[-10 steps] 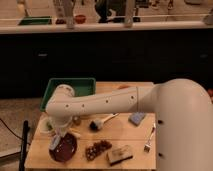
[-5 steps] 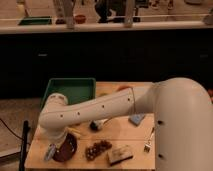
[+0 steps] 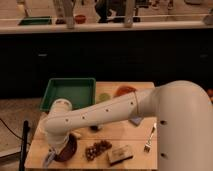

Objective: Wipe purple bowl with towel

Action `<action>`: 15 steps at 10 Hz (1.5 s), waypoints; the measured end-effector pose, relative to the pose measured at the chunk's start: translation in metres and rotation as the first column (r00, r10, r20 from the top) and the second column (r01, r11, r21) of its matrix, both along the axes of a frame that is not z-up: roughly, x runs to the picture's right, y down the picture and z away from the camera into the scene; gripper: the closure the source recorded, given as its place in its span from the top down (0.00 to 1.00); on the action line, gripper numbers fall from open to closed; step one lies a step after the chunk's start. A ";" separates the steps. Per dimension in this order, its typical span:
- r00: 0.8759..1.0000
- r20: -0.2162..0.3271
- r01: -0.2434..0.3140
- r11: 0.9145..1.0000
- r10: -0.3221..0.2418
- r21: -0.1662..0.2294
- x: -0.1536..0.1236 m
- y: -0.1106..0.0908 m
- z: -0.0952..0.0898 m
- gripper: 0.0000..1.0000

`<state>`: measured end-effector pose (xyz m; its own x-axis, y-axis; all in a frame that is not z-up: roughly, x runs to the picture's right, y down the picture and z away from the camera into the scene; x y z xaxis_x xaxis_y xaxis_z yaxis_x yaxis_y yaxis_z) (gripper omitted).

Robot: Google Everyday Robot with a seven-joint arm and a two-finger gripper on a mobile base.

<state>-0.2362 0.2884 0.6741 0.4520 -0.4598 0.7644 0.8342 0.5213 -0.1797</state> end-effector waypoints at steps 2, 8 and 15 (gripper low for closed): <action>1.000 0.006 -0.023 1.000 0.023 -0.017 0.003 0.005 0.003 0.00; 0.998 -0.039 -0.047 0.998 0.045 -0.046 0.023 0.008 0.011 0.00; 1.000 -0.028 -0.015 0.999 0.014 -0.040 0.016 -0.018 0.041 0.00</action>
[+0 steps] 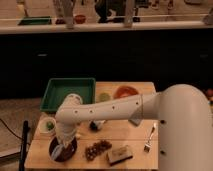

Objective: Wipe purple bowl with towel

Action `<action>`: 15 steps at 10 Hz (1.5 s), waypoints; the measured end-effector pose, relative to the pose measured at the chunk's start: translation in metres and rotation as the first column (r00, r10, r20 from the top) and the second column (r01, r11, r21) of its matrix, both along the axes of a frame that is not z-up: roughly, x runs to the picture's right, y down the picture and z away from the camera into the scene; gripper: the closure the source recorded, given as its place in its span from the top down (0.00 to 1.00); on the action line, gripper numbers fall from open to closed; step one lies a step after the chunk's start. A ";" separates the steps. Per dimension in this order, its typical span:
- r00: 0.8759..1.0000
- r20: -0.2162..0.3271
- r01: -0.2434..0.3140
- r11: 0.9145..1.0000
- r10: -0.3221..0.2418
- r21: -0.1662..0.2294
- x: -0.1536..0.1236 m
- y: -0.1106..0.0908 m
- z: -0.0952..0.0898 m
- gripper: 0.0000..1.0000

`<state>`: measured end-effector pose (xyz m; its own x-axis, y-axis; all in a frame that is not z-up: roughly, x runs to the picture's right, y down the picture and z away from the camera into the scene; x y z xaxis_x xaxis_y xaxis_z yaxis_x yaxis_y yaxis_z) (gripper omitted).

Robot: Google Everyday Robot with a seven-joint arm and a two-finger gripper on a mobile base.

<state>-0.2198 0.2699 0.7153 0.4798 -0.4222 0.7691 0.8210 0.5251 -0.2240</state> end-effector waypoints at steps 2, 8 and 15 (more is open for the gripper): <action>0.998 0.062 0.020 1.000 -0.020 0.006 -0.027 0.000 -0.002 0.00; 0.992 0.122 0.023 1.000 -0.021 -0.013 -0.033 0.035 -0.046 0.00; 1.000 0.014 -0.026 0.999 0.027 -0.038 0.025 0.031 -0.037 0.00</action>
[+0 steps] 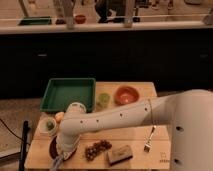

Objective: Wipe purple bowl with towel

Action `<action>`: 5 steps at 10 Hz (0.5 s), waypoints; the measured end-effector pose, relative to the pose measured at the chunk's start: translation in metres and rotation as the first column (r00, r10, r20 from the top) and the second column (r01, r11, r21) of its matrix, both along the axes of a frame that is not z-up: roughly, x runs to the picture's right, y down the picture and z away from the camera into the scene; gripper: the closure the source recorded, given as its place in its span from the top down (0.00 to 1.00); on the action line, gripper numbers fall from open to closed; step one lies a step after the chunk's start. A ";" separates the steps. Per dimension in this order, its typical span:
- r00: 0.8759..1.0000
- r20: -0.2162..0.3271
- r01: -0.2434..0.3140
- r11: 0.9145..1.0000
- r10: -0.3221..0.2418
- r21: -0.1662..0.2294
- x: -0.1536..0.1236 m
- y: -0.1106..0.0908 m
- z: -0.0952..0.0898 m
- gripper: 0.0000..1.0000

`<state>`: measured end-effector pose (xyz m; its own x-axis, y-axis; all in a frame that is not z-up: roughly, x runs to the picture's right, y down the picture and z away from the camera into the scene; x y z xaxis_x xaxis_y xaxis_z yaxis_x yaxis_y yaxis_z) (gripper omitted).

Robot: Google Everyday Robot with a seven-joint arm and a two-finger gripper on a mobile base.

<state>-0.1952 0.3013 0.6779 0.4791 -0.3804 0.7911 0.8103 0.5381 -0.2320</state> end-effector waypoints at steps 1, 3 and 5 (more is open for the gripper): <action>1.000 -0.007 -0.002 1.000 0.002 -0.003 0.003 -0.004 0.005 0.00; 1.000 -0.023 -0.009 1.000 0.008 -0.007 0.011 -0.012 0.019 0.00; 1.000 -0.016 -0.001 1.000 0.001 -0.007 0.008 -0.023 0.033 0.00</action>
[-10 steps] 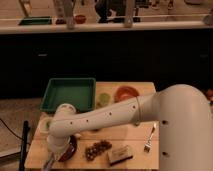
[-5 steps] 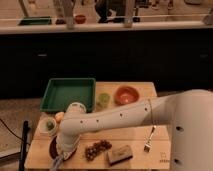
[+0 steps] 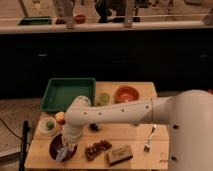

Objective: Wipe purple bowl with towel

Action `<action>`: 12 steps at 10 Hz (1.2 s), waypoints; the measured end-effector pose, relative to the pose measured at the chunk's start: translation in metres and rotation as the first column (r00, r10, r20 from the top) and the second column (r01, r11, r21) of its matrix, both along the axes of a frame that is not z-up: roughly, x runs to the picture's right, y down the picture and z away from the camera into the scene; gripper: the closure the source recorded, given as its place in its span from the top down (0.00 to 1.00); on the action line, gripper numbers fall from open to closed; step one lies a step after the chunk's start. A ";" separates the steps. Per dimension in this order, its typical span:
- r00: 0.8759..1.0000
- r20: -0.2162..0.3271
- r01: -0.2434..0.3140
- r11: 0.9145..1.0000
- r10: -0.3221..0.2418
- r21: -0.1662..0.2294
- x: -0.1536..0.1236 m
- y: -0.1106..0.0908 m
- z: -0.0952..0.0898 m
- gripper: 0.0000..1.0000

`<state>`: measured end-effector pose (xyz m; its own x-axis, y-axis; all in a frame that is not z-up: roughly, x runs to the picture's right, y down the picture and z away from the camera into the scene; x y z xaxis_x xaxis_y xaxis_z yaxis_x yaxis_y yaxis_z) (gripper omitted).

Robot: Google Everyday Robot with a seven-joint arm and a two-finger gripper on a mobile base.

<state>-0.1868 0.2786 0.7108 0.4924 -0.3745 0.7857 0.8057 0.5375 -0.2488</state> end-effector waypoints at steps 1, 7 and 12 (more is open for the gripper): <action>1.000 0.014 0.009 1.000 -0.009 0.003 -0.008 -0.006 0.006 0.00; 0.987 0.148 0.056 0.998 -0.061 0.038 -0.060 -0.009 0.002 0.00; 0.987 0.153 0.049 0.999 -0.050 0.014 -0.054 0.023 -0.024 0.00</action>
